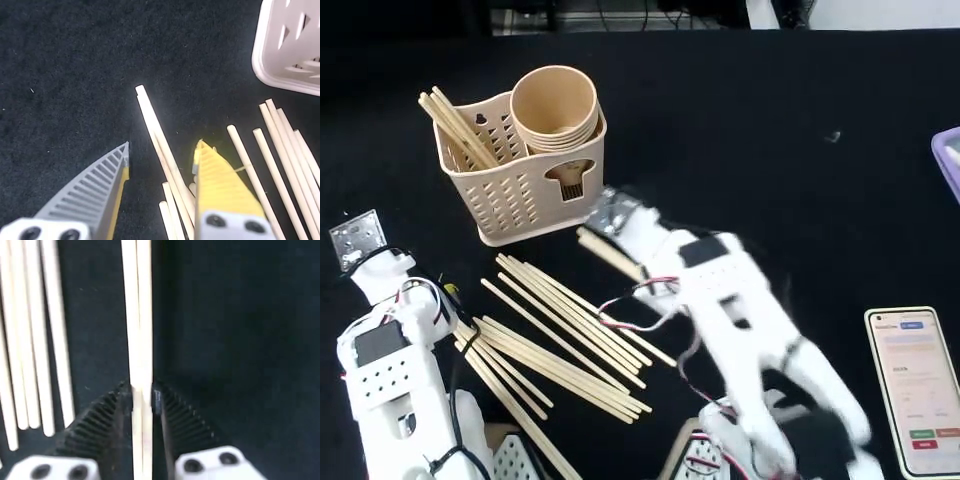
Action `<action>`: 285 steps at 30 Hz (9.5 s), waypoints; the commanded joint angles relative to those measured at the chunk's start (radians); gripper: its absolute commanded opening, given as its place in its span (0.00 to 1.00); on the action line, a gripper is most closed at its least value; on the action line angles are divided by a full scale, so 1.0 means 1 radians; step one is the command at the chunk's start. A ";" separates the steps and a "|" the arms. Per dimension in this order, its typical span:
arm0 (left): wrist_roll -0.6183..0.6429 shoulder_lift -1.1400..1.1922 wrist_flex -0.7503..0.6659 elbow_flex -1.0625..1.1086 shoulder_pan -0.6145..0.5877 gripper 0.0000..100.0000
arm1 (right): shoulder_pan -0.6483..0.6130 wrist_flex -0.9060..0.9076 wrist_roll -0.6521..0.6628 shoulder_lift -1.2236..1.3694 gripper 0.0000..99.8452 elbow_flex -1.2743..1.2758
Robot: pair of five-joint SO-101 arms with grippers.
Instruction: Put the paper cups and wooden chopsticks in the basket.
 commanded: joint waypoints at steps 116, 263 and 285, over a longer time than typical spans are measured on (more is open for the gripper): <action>0.011 -0.011 -0.043 0.004 -0.012 0.22 | -0.483 -0.195 -0.315 0.213 0.25 -0.070; 0.005 -0.011 -0.044 0.016 -0.013 0.22 | 0.178 -0.075 -0.032 0.355 0.18 -0.142; 0.005 -0.011 -0.044 0.019 -0.005 0.22 | 0.114 0.109 -0.029 0.091 0.16 -0.027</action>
